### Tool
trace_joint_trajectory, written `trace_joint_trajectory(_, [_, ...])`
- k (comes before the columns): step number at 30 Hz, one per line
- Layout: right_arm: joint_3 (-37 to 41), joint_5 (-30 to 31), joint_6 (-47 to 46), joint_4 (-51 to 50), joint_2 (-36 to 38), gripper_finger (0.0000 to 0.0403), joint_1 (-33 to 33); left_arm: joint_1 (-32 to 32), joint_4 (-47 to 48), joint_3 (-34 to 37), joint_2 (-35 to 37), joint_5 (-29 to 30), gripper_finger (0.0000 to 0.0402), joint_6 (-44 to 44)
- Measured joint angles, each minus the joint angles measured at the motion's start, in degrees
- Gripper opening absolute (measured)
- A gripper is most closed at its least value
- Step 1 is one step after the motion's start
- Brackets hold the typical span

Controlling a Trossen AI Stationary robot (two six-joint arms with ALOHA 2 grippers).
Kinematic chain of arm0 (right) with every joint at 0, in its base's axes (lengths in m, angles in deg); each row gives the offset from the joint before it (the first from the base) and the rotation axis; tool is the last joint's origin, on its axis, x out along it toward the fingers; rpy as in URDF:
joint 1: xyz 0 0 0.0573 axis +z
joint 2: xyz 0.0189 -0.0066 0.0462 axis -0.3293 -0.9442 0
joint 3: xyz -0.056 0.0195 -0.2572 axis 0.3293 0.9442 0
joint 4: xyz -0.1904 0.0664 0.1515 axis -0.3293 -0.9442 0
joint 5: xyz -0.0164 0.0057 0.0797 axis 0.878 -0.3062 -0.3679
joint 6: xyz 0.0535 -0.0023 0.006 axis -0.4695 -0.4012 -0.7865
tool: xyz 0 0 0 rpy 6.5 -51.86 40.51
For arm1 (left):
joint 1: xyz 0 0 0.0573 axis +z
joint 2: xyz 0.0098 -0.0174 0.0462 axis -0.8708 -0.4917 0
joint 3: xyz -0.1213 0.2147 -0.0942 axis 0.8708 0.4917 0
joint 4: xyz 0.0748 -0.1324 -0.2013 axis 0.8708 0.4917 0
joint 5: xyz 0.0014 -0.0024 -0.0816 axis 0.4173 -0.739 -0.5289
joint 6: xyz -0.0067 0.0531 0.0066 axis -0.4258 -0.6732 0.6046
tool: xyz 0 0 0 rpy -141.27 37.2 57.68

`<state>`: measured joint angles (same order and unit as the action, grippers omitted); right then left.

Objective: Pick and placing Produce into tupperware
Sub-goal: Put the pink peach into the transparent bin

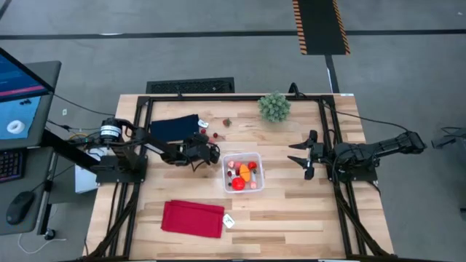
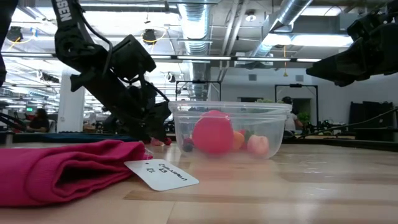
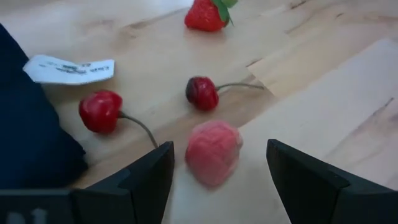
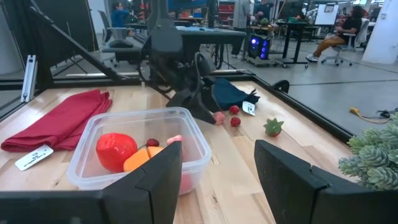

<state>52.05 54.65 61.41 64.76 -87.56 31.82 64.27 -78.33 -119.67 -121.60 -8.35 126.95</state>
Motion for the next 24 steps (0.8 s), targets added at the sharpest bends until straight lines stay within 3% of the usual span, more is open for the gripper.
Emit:
trace_joint_trajectory(11, [0.0, 0.0, 0.0, 0.0, 0.0, 0.0224, 0.0, 1.1, 0.7, -0.1, 0.0, -1.5, 0.0232, 1.4])
trace_joint_trajectory(24, [0.0, 0.0, 0.0, 0.0, 0.0, 0.0224, 0.0, 1.6, 1.1, -0.1, 0.1, -2.5, 0.0115, 1.4])
